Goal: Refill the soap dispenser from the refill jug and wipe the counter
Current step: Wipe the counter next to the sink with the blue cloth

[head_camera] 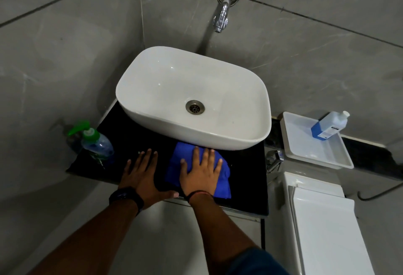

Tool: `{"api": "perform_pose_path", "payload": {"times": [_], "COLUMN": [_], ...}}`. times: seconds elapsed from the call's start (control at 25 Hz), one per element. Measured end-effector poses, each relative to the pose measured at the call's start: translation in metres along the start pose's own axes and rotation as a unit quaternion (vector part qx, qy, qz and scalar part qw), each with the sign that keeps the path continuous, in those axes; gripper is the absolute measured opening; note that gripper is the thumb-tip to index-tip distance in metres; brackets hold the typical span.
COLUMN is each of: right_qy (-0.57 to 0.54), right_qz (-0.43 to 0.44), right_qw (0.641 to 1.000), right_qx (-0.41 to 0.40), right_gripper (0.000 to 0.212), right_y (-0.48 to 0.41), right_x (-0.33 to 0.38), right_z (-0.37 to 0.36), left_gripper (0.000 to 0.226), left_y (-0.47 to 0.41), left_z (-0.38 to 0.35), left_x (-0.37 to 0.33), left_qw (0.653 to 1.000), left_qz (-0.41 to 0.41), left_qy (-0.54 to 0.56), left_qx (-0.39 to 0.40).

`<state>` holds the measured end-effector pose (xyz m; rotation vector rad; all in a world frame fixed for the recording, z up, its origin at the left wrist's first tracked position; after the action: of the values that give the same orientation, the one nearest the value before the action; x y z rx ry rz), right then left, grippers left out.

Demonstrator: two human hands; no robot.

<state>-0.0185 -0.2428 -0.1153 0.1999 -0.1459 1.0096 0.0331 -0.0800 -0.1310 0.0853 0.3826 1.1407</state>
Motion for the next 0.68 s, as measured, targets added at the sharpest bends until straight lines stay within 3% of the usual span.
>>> {"api": "perform_pose_path", "payload": {"times": [0.12, 0.24, 0.32, 0.44, 0.56, 0.68], "right_qy": [0.006, 0.036, 0.041, 0.027, 0.009, -0.007], "right_qz": [0.092, 0.123, 0.078, -0.057, -0.175, -0.164], "right_qw": [0.996, 0.992, 0.996, 0.997, 0.984, 0.986], "right_qx": [0.006, -0.005, -0.024, -0.031, -0.045, -0.034], "right_gripper": [0.066, 0.066, 0.065, 0.067, 0.067, 0.067], "right_y": [-0.002, 0.001, 0.003, 0.013, 0.017, 0.008], "right_x": [0.001, -0.039, -0.081, -0.127, -0.122, -0.077], "right_z": [0.001, 0.01, 0.019, 0.027, 0.023, 0.014], "left_gripper": [0.145, 0.143, 0.14, 0.136, 0.134, 0.133], "left_y": [0.0, 0.0, 0.0, 0.002, 0.003, 0.004], "left_z": [0.001, 0.001, 0.002, 0.002, 0.002, 0.003], "left_x": [0.003, 0.004, 0.003, 0.003, 0.002, 0.001], "left_qw": [1.0, 1.0, 1.0, 0.999, 0.998, 0.998], "left_qz": [0.019, 0.02, 0.015, 0.015, 0.018, 0.02], "left_qy": [0.005, 0.0, -0.005, -0.013, -0.028, -0.031], "left_qx": [0.0, 0.004, 0.019, 0.039, 0.052, 0.048]}}
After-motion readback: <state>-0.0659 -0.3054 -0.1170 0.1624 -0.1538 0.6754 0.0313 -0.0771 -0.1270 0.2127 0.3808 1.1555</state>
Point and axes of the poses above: each hand's wrist, its own y-axis away from the middle knuckle, its own z-axis out of the back of the hand, x = y × z, the point moved 5 cm from there along -y, towards the middle knuckle, and after that the axes turned 7 degrees about x, right-handed, at the moved point
